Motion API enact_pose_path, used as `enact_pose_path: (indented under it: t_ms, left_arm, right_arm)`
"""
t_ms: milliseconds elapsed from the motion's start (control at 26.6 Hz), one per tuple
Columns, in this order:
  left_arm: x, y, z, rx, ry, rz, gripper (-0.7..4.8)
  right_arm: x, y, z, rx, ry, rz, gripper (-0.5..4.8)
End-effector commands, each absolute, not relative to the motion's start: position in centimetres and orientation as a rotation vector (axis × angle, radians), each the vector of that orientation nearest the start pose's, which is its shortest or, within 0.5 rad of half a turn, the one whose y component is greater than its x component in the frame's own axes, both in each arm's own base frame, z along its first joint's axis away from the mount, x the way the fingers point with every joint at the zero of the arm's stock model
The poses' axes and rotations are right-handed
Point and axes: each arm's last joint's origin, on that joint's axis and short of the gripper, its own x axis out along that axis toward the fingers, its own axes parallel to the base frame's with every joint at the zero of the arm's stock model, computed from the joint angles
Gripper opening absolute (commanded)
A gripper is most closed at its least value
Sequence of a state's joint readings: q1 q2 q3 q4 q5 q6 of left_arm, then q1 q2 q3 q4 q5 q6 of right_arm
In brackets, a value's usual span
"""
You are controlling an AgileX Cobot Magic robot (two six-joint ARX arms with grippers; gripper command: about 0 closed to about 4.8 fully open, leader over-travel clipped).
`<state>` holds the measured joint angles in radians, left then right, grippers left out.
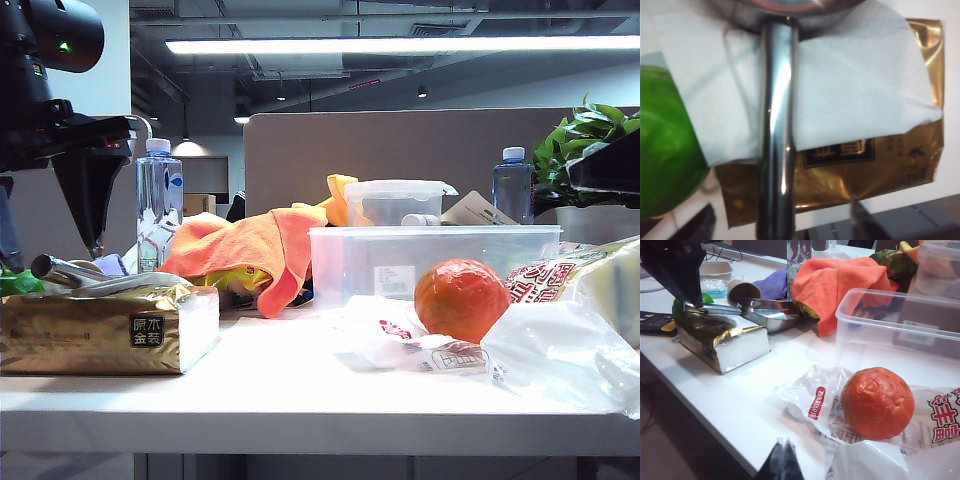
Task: Pick up the metal ice scoop from the table and place it inside the transparent plastic box.
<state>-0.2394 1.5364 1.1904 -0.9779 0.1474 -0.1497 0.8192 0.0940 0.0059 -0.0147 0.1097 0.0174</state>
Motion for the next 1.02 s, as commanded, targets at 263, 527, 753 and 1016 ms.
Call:
enact_pose_path:
  t_ms: [263,527,753,1016]
  left_arm:
    - [28.1,-7.5,24.9,-0.053,1.296,-0.257,2.47]
    - [28.7,-7.7,24.3,-0.048,1.296,-0.258,2.45]
    - [29.2,-7.9,22.9,-0.048,1.35,-0.255,2.36]
    - [29.3,-7.9,22.8,-0.045,1.353,-0.258,0.51]
  right_arm:
    - [7.2,7.3,15.9,-0.022,0.085,0.708,-0.01]
    - [7.2,7.3,15.9,-0.022,0.085,0.708,-0.01]
    - [7.2,7.3,15.9,-0.022,0.085,0.708,-0.01]
    - [7.2,7.3,15.9,-0.022,0.085,0.708,-0.01]
